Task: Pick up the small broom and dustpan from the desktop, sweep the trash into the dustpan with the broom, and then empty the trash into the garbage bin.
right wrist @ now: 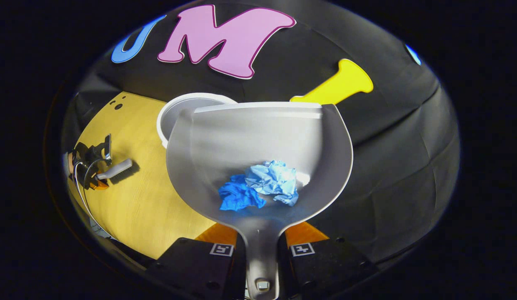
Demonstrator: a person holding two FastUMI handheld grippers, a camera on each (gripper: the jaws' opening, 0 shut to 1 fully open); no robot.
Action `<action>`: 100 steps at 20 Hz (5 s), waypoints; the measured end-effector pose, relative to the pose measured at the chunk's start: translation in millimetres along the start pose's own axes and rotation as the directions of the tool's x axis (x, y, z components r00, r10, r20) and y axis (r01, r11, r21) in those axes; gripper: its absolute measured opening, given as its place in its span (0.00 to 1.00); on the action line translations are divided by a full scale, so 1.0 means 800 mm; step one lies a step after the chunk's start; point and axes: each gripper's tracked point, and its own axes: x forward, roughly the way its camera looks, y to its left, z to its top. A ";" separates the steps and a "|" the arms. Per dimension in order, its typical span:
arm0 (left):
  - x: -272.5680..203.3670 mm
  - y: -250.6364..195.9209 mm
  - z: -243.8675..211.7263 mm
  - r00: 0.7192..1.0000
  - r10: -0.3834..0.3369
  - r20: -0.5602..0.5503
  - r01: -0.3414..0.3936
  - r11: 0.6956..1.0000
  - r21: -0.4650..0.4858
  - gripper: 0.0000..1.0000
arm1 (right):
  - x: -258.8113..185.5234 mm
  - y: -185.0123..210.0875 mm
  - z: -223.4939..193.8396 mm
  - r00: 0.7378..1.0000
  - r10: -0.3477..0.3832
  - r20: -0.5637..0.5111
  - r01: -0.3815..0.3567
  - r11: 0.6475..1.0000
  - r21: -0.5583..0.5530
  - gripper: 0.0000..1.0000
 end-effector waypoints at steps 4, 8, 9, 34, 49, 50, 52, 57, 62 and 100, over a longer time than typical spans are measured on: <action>0.001 0.000 0.000 1.000 0.011 0.007 -0.011 1.000 0.001 0.28 | 0.036 -0.006 0.021 0.998 -0.042 -0.050 0.034 0.987 -0.156 0.34; 0.001 -0.002 -0.001 1.000 -0.010 0.020 0.010 0.999 -0.038 0.27 | 0.055 -0.007 0.024 0.991 -0.066 -0.113 0.030 0.955 -0.297 0.35; 0.001 -0.002 -0.001 1.000 -0.014 0.021 0.015 0.999 -0.041 0.30 | 0.061 -0.007 0.027 0.989 -0.073 -0.129 0.026 0.942 -0.334 0.35; 0.003 -0.004 -0.002 0.998 -0.047 0.029 0.048 0.996 -0.071 0.27 | 0.054 -0.025 0.095 0.974 -0.200 -0.105 0.069 0.705 -0.706 0.33; 0.003 -0.004 -0.003 0.999 -0.041 0.014 0.042 0.996 -0.073 0.27 | -0.031 0.025 0.015 0.988 0.149 0.052 -0.148 0.989 -0.024 0.33; 0.003 -0.004 -0.003 0.999 -0.039 0.011 0.040 0.997 -0.070 0.27 | -0.040 0.033 0.006 0.984 0.166 0.061 -0.166 0.986 -0.004 0.34; 0.003 -0.004 -0.002 0.999 -0.036 0.002 0.036 0.997 -0.063 0.27 | -0.059 0.058 -0.017 0.973 0.221 0.066 -0.224 0.974 0.036 0.37; 0.003 -0.003 -0.003 1.000 -0.029 -0.011 0.028 0.998 -0.054 0.28 | -0.081 0.152 -0.107 0.940 0.339 -0.027 -0.337 0.940 0.059 0.33; 0.003 -0.002 -0.003 1.000 -0.017 -0.015 0.016 0.999 -0.045 0.27 | -0.061 0.249 -0.188 0.890 0.430 -0.152 -0.421 0.903 0.090 0.38; -0.004 -0.012 -0.010 0.989 0.091 -0.118 -0.084 0.994 0.068 0.92 | 0.035 0.382 -0.243 0.819 0.520 -0.241 -0.444 0.842 0.308 0.99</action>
